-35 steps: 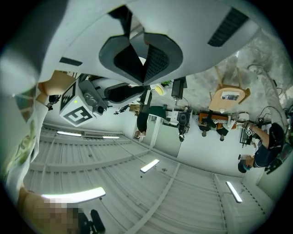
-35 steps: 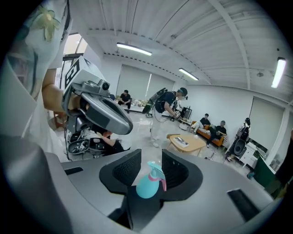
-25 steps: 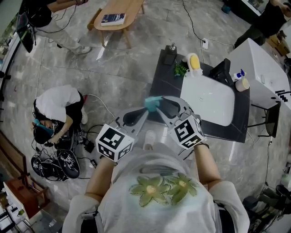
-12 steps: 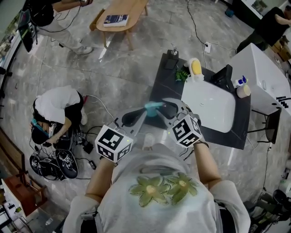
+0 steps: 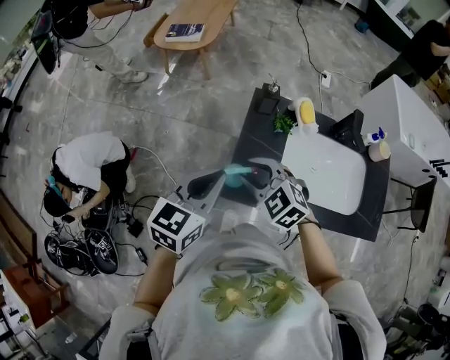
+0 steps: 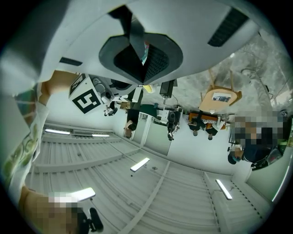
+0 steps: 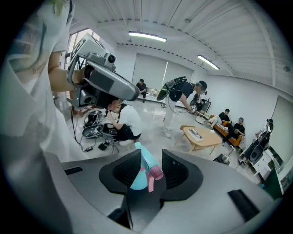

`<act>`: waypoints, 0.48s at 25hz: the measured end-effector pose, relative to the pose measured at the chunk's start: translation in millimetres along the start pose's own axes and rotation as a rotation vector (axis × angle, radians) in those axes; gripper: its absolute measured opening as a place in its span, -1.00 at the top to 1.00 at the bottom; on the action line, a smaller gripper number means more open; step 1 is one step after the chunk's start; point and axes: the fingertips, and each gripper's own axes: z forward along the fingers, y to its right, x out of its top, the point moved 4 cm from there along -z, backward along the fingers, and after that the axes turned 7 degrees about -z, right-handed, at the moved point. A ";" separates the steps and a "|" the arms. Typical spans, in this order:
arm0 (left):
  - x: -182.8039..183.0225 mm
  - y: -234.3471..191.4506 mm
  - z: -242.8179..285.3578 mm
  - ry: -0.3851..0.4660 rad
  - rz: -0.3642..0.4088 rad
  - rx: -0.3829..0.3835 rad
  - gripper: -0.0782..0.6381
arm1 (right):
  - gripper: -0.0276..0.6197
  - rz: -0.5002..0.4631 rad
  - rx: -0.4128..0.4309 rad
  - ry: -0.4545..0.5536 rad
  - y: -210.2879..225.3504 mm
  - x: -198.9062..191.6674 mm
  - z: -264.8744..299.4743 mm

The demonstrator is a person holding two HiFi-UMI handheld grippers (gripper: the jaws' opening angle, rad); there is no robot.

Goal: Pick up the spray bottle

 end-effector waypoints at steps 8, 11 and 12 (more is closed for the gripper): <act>-0.7 -5.5 5.2 0.012 -0.009 0.028 0.76 | 0.55 -0.006 0.055 0.001 -3.5 -7.2 10.4; 0.1 -6.7 6.2 0.013 -0.011 0.035 0.76 | 0.55 -0.008 0.069 0.002 -4.6 -7.9 13.4; 0.2 -7.1 6.5 0.013 -0.011 0.038 0.76 | 0.55 -0.007 0.074 0.002 -5.0 -8.4 14.3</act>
